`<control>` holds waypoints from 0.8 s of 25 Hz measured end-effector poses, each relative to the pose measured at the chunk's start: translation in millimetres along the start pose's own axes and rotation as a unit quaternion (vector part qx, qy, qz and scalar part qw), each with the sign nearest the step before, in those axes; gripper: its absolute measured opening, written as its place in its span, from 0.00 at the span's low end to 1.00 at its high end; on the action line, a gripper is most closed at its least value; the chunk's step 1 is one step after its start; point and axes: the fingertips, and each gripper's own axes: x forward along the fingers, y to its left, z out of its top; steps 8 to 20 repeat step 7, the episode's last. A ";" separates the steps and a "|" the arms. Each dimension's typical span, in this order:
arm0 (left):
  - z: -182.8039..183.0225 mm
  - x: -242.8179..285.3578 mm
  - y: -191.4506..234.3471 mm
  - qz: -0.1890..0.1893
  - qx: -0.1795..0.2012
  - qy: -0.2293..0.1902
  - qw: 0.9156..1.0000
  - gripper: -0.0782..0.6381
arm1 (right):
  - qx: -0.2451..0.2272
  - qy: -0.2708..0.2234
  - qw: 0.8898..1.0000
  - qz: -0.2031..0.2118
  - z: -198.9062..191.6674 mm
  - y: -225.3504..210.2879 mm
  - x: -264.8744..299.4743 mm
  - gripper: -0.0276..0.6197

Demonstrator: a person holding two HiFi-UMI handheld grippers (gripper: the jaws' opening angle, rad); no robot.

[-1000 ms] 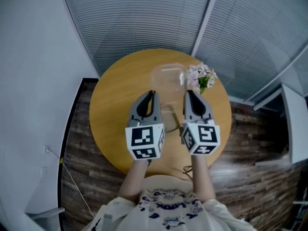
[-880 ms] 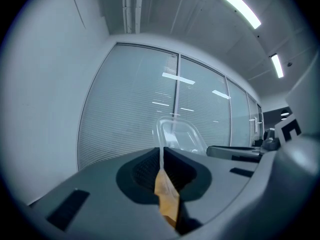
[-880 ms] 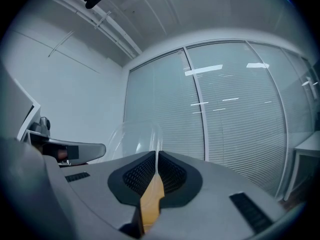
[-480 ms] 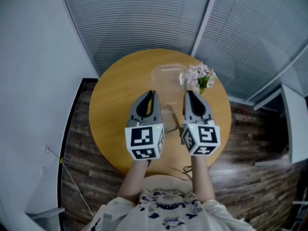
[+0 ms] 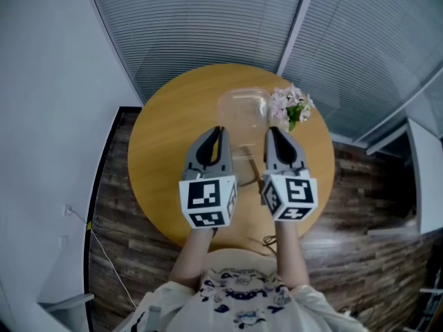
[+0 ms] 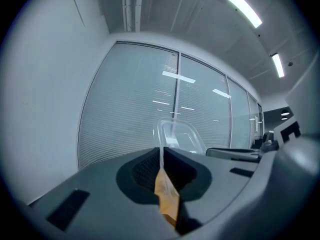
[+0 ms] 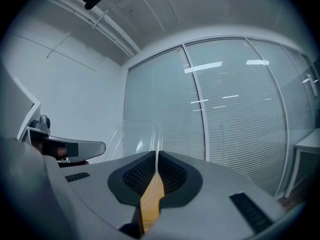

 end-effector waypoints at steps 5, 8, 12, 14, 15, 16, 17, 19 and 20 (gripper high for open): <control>-3.0 2.3 -1.0 0.001 -0.002 0.003 1.000 0.14 | 0.000 0.002 1.000 -0.002 -0.3 -2.7 0.8 0.07; -3.2 4.0 -1.7 0.000 -0.003 0.003 1.000 0.14 | 0.000 0.002 1.000 -0.002 0.1 -4.3 1.9 0.07; -3.2 4.0 -1.7 0.000 -0.003 0.003 1.000 0.14 | 0.000 0.002 1.000 -0.002 0.1 -4.3 1.9 0.07; -3.2 4.0 -1.7 0.000 -0.003 0.003 1.000 0.14 | 0.000 0.002 1.000 -0.002 0.1 -4.3 1.9 0.07; -3.2 4.0 -1.7 0.000 -0.003 0.003 1.000 0.14 | 0.000 0.002 1.000 -0.002 0.1 -4.3 1.9 0.07; -3.2 4.0 -1.7 0.000 -0.003 0.003 1.000 0.14 | 0.000 0.002 1.000 -0.002 0.1 -4.3 1.9 0.07; -3.2 4.0 -1.7 0.000 -0.003 0.003 1.000 0.14 | 0.000 0.002 1.000 -0.002 0.1 -4.3 1.9 0.07; -3.2 4.0 -1.7 0.000 -0.003 0.003 1.000 0.14 | 0.000 0.002 1.000 -0.002 0.1 -4.3 1.9 0.07; -3.2 4.0 -1.7 0.000 -0.003 0.003 1.000 0.14 | 0.000 0.002 1.000 -0.002 0.1 -4.3 1.9 0.07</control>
